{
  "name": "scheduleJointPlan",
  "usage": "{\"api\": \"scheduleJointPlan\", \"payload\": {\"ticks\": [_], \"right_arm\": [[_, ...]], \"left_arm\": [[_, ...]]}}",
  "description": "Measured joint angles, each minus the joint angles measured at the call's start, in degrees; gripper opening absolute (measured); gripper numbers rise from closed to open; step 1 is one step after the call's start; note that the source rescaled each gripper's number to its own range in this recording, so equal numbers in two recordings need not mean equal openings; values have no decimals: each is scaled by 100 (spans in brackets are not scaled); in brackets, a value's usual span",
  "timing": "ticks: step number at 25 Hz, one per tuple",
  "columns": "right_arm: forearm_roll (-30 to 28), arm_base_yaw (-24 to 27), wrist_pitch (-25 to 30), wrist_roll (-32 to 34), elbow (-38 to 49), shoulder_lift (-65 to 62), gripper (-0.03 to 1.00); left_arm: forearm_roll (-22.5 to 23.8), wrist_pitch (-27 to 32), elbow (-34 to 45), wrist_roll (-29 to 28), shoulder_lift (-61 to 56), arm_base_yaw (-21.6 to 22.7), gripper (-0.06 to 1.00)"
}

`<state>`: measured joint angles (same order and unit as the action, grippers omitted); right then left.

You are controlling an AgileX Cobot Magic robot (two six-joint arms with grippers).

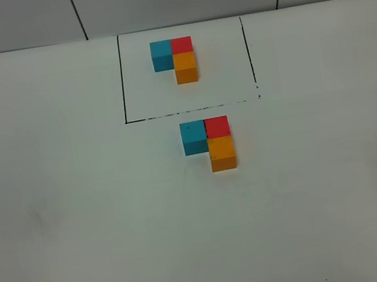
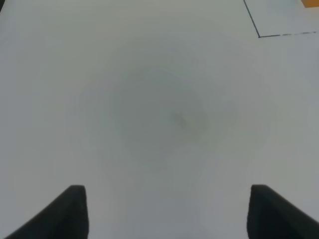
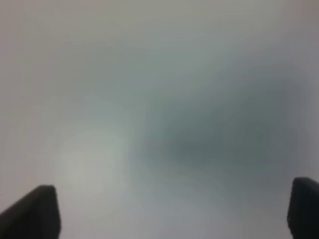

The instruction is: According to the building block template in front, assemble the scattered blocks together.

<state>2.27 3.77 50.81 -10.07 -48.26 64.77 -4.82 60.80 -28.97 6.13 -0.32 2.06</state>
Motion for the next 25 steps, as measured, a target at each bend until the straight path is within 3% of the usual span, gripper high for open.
{"api": "scheduleJointPlan", "payload": {"ticks": [4, 9, 14, 19, 25], "right_arm": [[-227, -6, 388, 632, 322, -1109, 98], [-260, -368, 488, 1275, 858, -2217, 100], [-398, -758, 724, 1337, 1330, -3087, 100], [-405, -796, 789, 1322, 1695, -3965, 100], [-359, -1016, 962, 946, 1901, -4854, 100]], "left_arm": [[0, 0, 0, 0, 0, 0, 50], [0, 0, 0, 0, 0, 0, 50], [0, 0, 0, 0, 0, 0, 50], [0, 0, 0, 0, 0, 0, 50], [0, 0, 0, 0, 0, 0, 50]]}}
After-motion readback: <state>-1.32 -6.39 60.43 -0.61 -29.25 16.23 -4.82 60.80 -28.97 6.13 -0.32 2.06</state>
